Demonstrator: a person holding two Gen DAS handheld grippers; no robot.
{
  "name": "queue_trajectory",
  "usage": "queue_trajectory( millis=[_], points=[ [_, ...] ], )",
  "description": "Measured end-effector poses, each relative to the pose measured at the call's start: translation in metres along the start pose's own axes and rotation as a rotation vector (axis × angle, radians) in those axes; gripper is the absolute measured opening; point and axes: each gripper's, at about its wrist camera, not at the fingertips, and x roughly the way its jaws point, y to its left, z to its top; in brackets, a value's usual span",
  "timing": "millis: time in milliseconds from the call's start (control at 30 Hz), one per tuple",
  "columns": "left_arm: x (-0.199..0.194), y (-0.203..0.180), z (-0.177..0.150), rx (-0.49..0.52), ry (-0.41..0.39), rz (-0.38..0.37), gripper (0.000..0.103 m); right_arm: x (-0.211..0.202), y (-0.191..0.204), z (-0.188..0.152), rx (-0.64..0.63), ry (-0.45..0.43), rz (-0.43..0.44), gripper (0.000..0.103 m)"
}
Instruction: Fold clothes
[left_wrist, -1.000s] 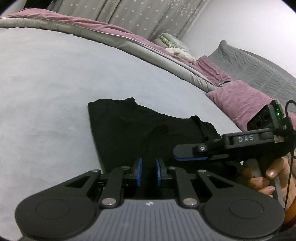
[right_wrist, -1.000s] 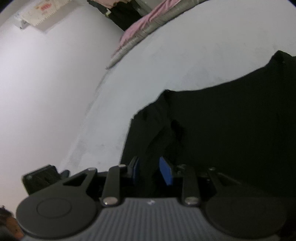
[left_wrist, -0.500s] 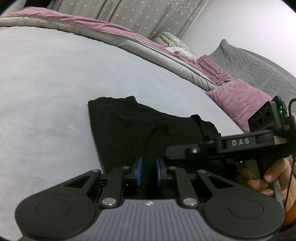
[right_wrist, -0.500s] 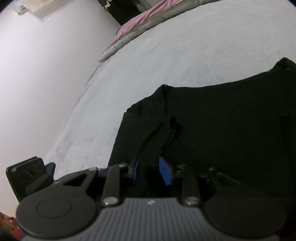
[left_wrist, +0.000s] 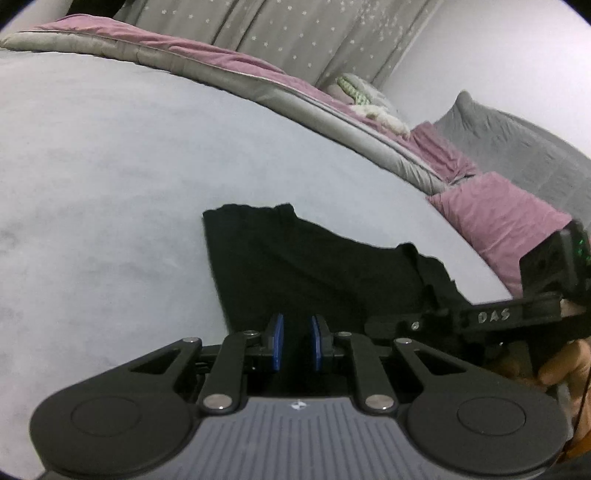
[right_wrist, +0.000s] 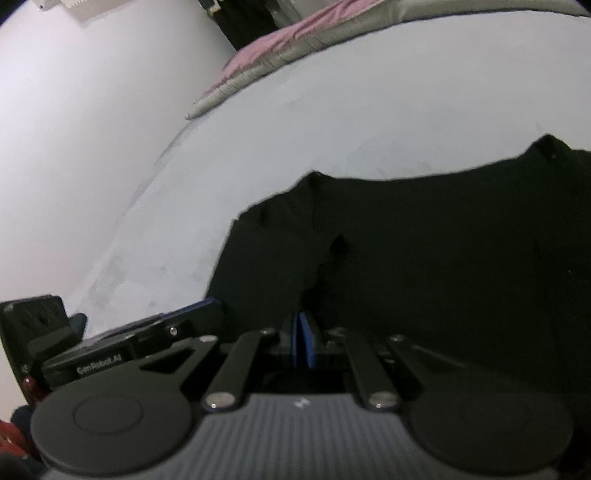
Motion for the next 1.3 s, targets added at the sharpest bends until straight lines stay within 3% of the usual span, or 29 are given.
queue_trajectory(
  millis=[67, 167, 267, 467, 533, 600, 800, 967, 1167, 1300],
  points=[
    [-0.001, -0.001, 0.000, 0.001, -0.004, -0.011, 0.014, 0.000, -0.001, 0.000, 0.003, 0.001, 0.008, 0.011],
    [-0.003, -0.003, 0.000, 0.006, -0.011, -0.045, 0.014, -0.007, 0.000, 0.002, -0.004, -0.036, 0.000, 0.027],
    [-0.001, -0.008, -0.001, 0.030, -0.002, -0.080, 0.014, -0.009, 0.002, 0.008, -0.022, -0.075, -0.036, 0.029],
    [0.008, -0.022, -0.007, 0.114, 0.075, -0.125, 0.014, 0.006, 0.001, 0.021, -0.069, -0.127, -0.098, 0.029],
    [0.012, -0.029, -0.011, 0.157, 0.106, -0.132, 0.014, 0.014, 0.002, 0.023, -0.096, -0.138, -0.105, 0.010],
    [0.011, -0.033, -0.013, 0.183, 0.121, -0.140, 0.014, 0.021, 0.000, 0.024, -0.114, -0.145, -0.127, 0.007],
    [-0.001, -0.036, -0.012, 0.197, 0.107, -0.132, 0.014, 0.023, 0.000, 0.025, -0.129, -0.172, -0.190, 0.008],
    [-0.016, -0.022, -0.004, 0.121, 0.031, -0.069, 0.014, 0.009, 0.008, 0.025, -0.144, -0.194, -0.186, 0.023],
    [-0.016, 0.004, 0.003, -0.021, -0.001, 0.044, 0.014, 0.005, 0.027, 0.012, -0.199, -0.178, -0.144, 0.024],
    [-0.021, 0.017, 0.005, -0.098, -0.049, 0.048, 0.014, 0.005, 0.032, 0.000, -0.197, -0.155, -0.151, 0.024]
  ],
)
